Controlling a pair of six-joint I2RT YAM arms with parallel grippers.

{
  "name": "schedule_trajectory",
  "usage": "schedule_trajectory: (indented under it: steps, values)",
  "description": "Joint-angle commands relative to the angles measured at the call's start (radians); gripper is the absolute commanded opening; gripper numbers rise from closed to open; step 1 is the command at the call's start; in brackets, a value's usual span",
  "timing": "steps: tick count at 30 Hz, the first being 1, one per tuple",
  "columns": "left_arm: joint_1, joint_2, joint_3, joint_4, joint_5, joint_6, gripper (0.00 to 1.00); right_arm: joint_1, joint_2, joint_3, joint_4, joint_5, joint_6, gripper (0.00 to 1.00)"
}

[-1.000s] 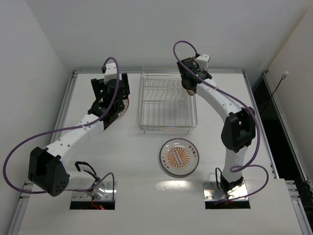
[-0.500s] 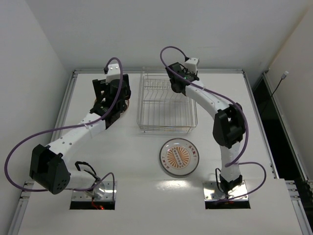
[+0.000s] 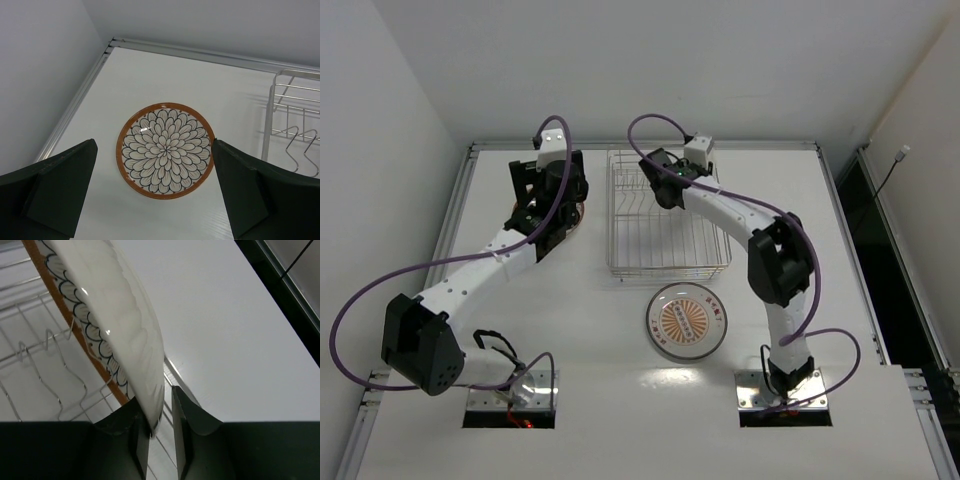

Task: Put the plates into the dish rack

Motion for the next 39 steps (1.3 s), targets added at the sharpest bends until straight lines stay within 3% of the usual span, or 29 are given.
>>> schedule_trajectory:
  steps: [1, 8, 16, 20, 25, 31, 36, 39]
  values:
    - [-0.011, -0.005, 0.041, 0.023, -0.032, -0.009, 1.0, 0.042, 0.044, 0.046, -0.11, -0.013, 0.059, 0.21]
    - [-0.011, -0.005, 0.041, 0.023, -0.032, -0.009, 1.0, 0.073, 0.074, 0.045, -0.132, -0.096, 0.12, 0.24]
    - [-0.011, 0.016, 0.06, 0.005, -0.032, -0.009, 1.0, 0.073, 0.032, 0.09, -0.198, -0.076, 0.132, 0.76]
    - [-0.011, 0.053, 0.082, -0.044, -0.087, -0.024, 1.0, 0.073, -0.067, 0.103, -0.233, -0.05, 0.122, 0.87]
    - [-0.011, 0.148, 0.126, -0.092, -0.047, -0.03, 1.0, 0.073, -0.289, -0.047, -0.089, -0.091, -0.039, 0.88]
    - [-0.011, 0.431, 0.358, -0.369, 0.105, -0.081, 1.0, 0.073, -0.65, -0.435, 0.201, -0.42, -0.182, 0.96]
    - [0.02, 0.55, 0.439, -0.458, 0.239, -0.101, 1.0, 0.073, -0.724, -0.51, 0.172, -0.473, -0.243, 0.99]
    - [0.029, 0.611, 0.471, -0.483, 0.25, -0.101, 1.0, 0.088, -0.724, -0.51, 0.094, -0.495, -0.237, 0.99]
